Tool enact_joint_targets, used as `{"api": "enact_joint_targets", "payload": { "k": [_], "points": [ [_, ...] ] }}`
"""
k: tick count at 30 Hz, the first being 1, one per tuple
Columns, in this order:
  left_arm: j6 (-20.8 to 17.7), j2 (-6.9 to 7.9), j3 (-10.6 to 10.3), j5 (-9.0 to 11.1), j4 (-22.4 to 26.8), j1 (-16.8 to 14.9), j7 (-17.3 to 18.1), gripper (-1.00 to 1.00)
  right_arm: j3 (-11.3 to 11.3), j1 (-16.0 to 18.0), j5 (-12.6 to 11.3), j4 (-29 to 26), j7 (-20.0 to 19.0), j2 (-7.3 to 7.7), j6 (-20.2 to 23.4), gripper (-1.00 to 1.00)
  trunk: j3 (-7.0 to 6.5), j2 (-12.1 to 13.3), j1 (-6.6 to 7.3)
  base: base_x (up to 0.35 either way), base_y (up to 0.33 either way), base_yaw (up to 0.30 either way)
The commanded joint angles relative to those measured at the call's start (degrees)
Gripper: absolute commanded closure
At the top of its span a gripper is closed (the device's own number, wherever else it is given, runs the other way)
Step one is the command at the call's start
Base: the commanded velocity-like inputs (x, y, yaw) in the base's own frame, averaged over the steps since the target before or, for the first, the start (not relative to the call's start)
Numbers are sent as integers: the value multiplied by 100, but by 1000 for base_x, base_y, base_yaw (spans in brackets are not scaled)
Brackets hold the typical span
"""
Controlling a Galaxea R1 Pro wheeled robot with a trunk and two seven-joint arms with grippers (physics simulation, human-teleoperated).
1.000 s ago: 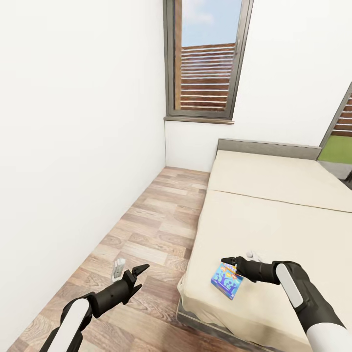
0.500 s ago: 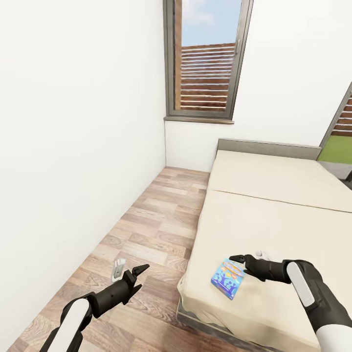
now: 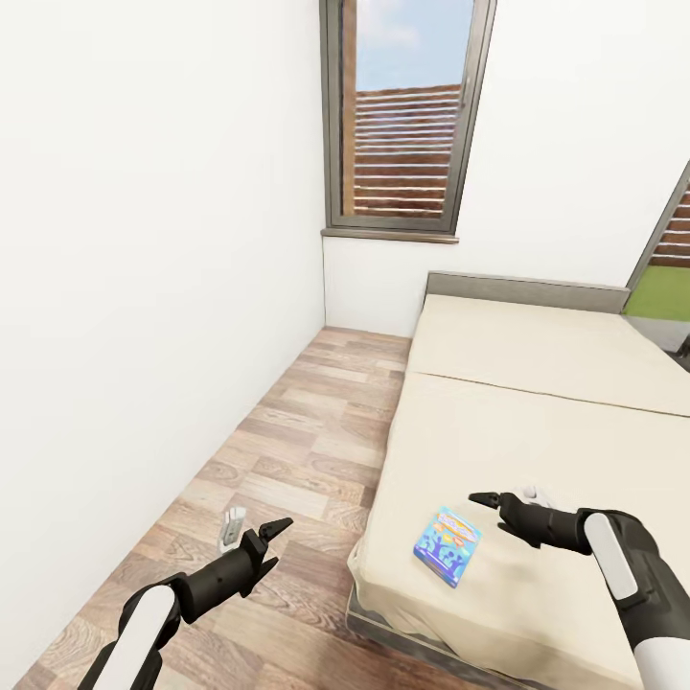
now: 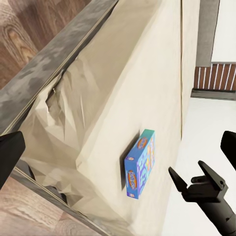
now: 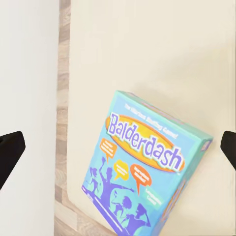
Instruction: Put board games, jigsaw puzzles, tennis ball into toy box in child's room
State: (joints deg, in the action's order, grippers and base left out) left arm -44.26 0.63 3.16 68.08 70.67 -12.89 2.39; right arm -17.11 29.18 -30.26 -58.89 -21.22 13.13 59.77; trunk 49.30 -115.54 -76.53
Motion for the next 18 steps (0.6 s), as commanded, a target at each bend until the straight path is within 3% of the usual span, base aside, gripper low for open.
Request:
{"api": "enact_joint_targets", "payload": {
  "k": [1, 18],
  "points": [
    [-30, -1, 10, -17, -1, -3, 25, -100, -13, 4, 53, -1, -58, -2, 23, -100, 5, -2, 1, 0, 0, 0],
    [-30, -1, 10, -37, -43, -3, 25, -100, -125, -5, 50, -1, 82, 10, 23, -100, 5, -2, 1, 0, 0, 0]
  ]
}}
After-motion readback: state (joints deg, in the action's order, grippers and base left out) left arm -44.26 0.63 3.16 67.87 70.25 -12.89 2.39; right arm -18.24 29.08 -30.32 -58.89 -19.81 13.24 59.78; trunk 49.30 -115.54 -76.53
